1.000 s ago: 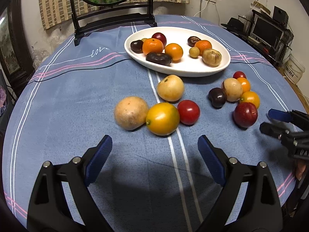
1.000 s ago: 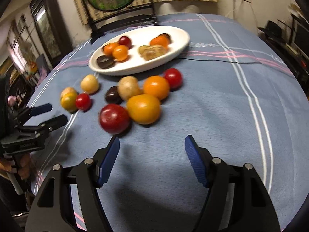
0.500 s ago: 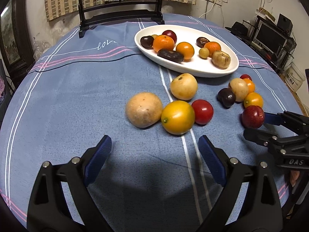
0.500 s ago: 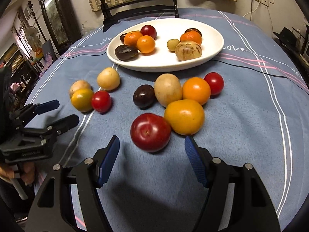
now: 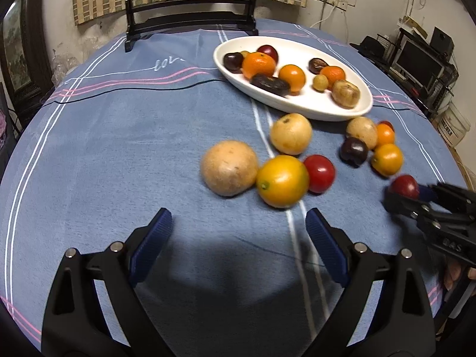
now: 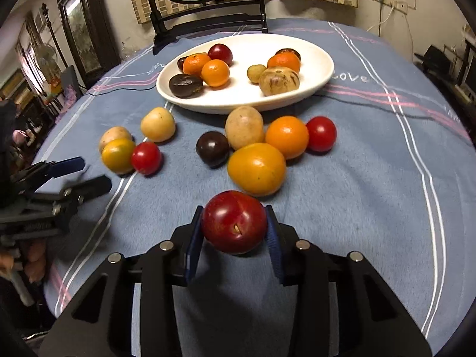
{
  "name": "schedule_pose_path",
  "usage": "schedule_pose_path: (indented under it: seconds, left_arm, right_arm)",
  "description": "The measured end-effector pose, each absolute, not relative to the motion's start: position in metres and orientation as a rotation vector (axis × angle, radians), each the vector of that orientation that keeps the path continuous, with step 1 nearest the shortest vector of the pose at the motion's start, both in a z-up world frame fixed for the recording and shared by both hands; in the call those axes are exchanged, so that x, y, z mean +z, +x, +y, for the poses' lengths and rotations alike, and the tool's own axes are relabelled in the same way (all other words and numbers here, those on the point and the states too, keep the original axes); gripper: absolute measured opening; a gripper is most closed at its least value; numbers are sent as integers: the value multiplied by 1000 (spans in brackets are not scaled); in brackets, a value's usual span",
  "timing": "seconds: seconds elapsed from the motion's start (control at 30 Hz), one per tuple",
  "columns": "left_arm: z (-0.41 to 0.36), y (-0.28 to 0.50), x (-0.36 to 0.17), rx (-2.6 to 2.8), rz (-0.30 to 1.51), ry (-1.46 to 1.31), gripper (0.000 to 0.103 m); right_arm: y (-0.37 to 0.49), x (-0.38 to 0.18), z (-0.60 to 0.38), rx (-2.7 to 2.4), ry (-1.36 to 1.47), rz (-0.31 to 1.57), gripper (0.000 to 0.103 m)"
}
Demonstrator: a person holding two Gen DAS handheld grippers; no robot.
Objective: Organize fruits
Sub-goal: 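Grasp a red plum with the right tool while the left tool grasps a pale tan round fruit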
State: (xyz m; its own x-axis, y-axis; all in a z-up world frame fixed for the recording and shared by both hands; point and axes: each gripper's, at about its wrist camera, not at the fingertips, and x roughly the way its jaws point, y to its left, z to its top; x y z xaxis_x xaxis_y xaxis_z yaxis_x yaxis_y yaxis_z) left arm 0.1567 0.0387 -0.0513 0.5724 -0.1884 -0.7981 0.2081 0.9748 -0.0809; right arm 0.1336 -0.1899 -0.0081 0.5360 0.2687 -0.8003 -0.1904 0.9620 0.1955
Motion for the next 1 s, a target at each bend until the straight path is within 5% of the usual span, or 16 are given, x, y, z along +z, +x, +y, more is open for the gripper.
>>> schedule_pose_path:
  seconds: [0.57, 0.67, 0.87, 1.0]
  left_arm:
    - [48, 169, -52, -322, 928, 222, 91]
    - [47, 179, -57, -346, 964, 232, 77]
    - [40, 195, -57, -373, 958, 259, 76]
    - [35, 202, -57, -449, 936, 256, 52]
  right_arm:
    - [125, -7, -197, 314, 137, 965, 40]
    - [125, -7, -197, 313, 139, 964, 40]
    - [126, -8, -198, 312, 149, 964, 40]
    - [126, -8, -198, 312, 150, 965, 40]
